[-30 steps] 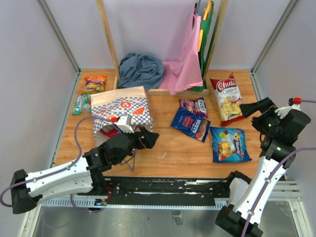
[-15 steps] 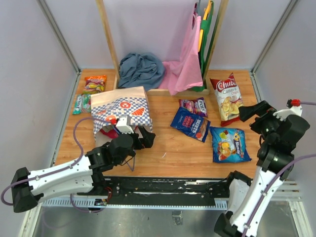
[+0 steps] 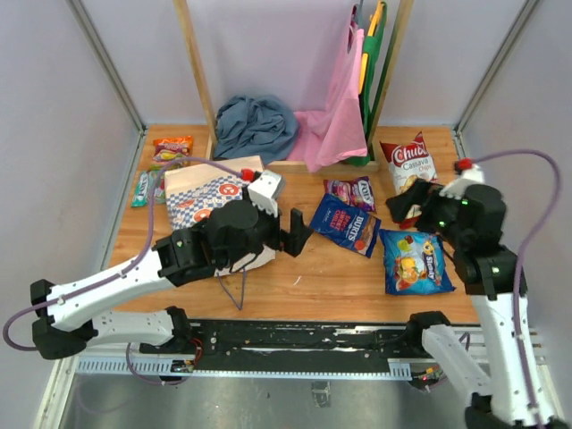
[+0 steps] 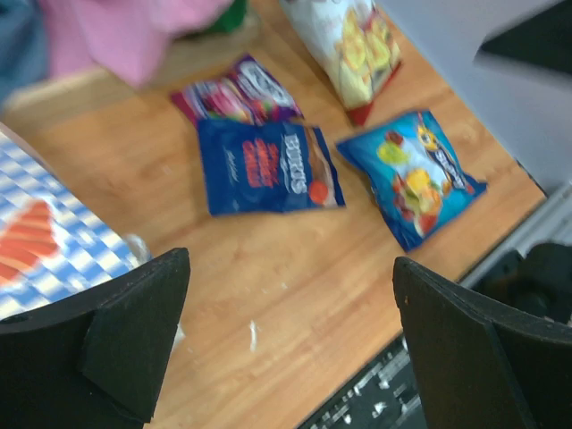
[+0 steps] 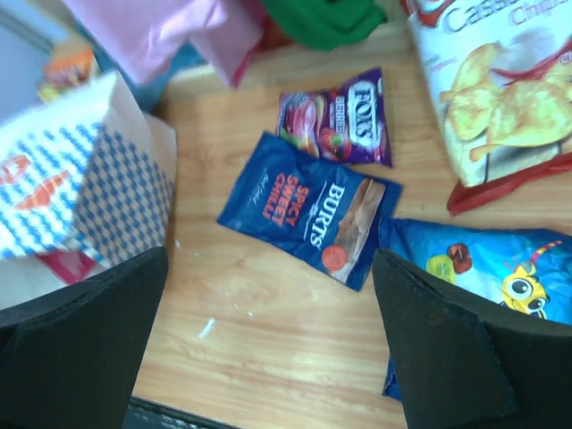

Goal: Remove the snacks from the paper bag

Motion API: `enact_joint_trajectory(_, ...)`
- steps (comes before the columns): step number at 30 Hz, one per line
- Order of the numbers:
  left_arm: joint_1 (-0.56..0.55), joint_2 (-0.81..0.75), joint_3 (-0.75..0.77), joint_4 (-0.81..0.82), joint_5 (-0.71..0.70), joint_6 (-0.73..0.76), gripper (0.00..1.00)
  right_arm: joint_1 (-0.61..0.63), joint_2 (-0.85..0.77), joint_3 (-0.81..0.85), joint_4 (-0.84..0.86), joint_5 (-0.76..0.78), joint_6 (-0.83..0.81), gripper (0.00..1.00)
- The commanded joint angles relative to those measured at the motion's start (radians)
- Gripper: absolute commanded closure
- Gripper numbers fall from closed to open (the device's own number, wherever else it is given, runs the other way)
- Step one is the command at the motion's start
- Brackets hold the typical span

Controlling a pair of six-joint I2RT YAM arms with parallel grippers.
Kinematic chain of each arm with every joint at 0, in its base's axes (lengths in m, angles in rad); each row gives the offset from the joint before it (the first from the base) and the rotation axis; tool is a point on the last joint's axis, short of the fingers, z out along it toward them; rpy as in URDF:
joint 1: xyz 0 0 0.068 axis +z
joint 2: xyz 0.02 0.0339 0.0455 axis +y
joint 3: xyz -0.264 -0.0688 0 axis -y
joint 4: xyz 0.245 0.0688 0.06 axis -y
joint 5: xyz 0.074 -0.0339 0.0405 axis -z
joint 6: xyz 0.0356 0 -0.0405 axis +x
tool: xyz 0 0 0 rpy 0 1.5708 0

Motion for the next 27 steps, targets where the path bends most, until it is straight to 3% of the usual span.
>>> enact_joint_trajectory(1,-0.001,0.105,0.291,-0.319,-0.145,0.162,0.00,0.380,0.104,0.046,0.007,0.448,-0.060,0.01)
enact_joint_trajectory(4,0.072,0.142,0.409,-0.467,-0.186,0.090,0.00,0.552,0.195,0.068,0.015,0.574,-0.068,0.01)
enact_joint_trajectory(6,0.176,0.161,0.438,-0.579,-0.167,0.019,0.00,0.580,0.240,0.061,0.036,0.544,-0.049,0.01)
enact_joint_trajectory(10,0.271,0.157,0.371,-0.667,-0.208,-0.110,0.00,0.600,0.277,0.017,0.097,0.487,-0.020,0.01)
enact_joint_trajectory(12,0.318,0.109,0.311,-0.645,-0.194,-0.152,0.00,0.607,0.287,0.006,0.100,0.483,-0.018,0.01)
enact_joint_trajectory(16,0.422,-0.097,0.181,-0.454,-0.075,-0.248,0.00,0.612,0.287,-0.018,0.097,0.484,-0.014,0.01)
enact_joint_trajectory(19,0.429,-0.245,0.126,-0.354,-0.135,-0.376,0.00,0.614,0.283,-0.034,0.098,0.482,-0.011,0.01)
enact_joint_trajectory(22,0.429,-0.293,0.126,-0.370,-0.217,-0.555,0.00,0.616,0.287,-0.042,0.102,0.474,-0.008,0.01)
enact_joint_trajectory(27,0.429,-0.273,0.107,-0.466,-0.210,-0.800,0.00,0.623,0.306,-0.045,0.108,0.468,-0.003,0.02)
